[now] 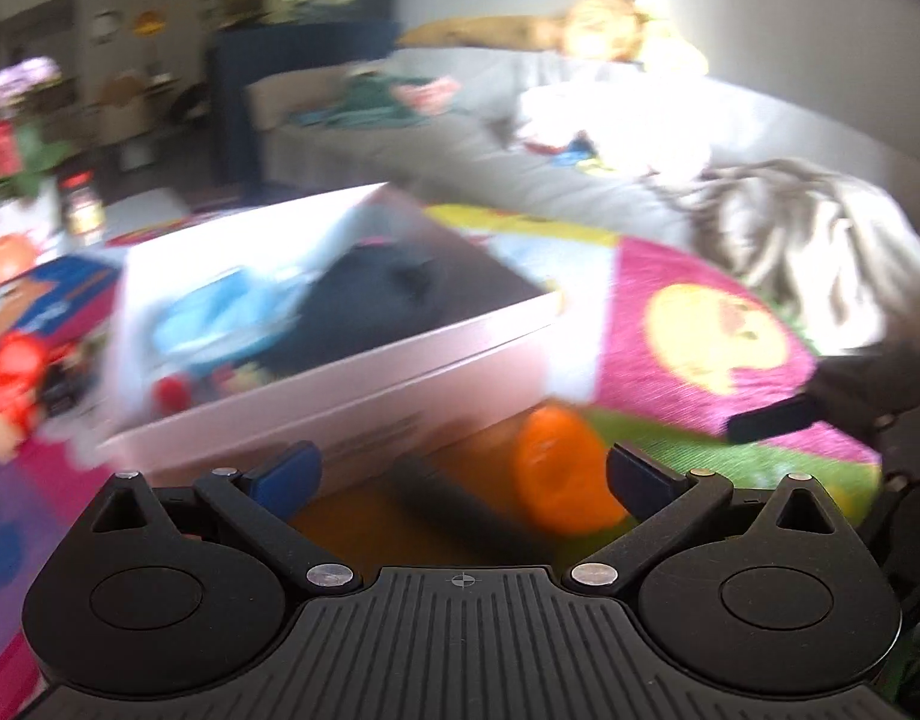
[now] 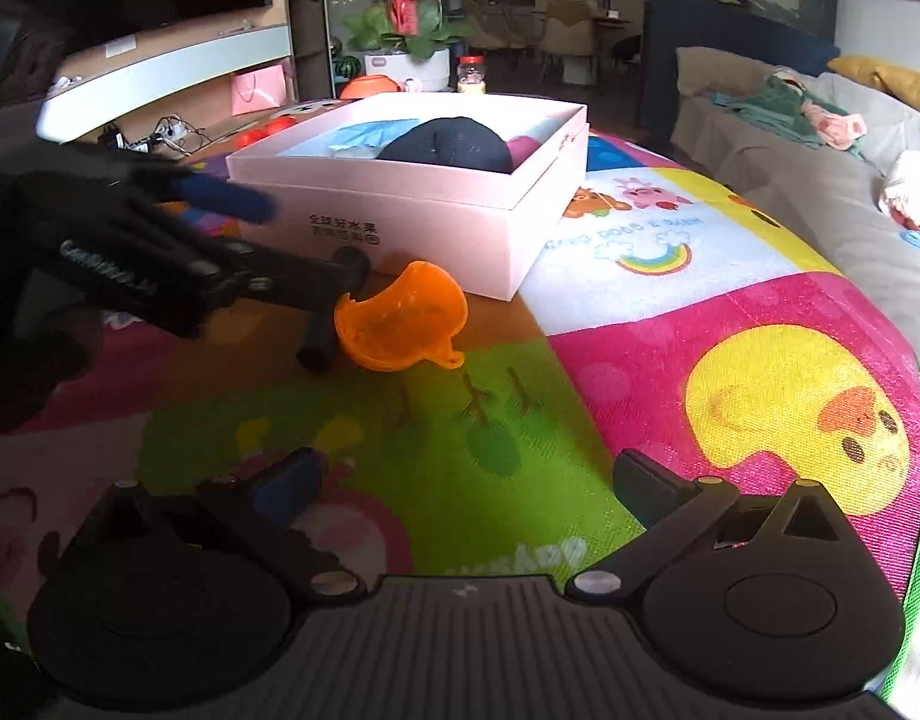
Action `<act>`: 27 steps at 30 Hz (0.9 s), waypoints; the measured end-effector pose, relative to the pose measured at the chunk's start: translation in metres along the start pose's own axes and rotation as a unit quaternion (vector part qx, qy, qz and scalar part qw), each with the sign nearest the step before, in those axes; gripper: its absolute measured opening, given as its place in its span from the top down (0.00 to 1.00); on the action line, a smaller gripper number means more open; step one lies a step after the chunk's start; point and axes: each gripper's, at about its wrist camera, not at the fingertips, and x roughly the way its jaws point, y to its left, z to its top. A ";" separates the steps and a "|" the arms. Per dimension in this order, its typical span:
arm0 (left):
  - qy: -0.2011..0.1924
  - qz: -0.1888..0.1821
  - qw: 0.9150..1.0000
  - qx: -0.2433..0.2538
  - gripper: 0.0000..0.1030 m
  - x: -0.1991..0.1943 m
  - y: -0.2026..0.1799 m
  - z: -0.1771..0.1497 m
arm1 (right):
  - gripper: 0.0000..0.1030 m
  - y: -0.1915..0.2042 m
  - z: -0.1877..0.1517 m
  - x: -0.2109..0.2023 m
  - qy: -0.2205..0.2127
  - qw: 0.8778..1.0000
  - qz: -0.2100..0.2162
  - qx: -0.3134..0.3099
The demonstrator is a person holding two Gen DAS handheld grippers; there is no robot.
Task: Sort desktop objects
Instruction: 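Move the left tool toward the orange cup beside the box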
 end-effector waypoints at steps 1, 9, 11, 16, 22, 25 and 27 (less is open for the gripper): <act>-0.002 -0.013 1.000 0.004 0.00 0.005 -0.001 0.002 | 0.00 0.002 0.000 0.001 0.001 1.000 -0.002 -0.002; 0.036 -0.090 0.995 0.015 0.00 0.014 0.000 -0.011 | 0.00 0.001 -0.001 0.003 -0.001 1.000 0.002 -0.004; 0.051 -0.112 0.992 0.023 0.00 0.007 -0.003 -0.020 | 0.00 0.001 0.000 0.003 -0.001 1.000 0.002 -0.005; 0.022 -0.031 0.997 0.068 0.00 -0.007 -0.011 -0.030 | 0.00 0.003 -0.001 0.003 -0.001 1.000 0.004 -0.010; 0.034 0.040 0.994 0.093 0.00 0.012 -0.015 -0.022 | 0.00 0.002 0.000 0.002 0.000 1.000 0.007 -0.014; 0.042 0.091 0.990 0.104 0.00 0.008 -0.014 -0.025 | 0.00 0.001 0.000 -0.001 -0.002 1.000 0.020 -0.015; 0.040 0.122 0.986 0.106 0.00 -0.003 -0.011 -0.031 | 0.00 0.002 -0.001 -0.002 -0.002 1.000 0.022 -0.018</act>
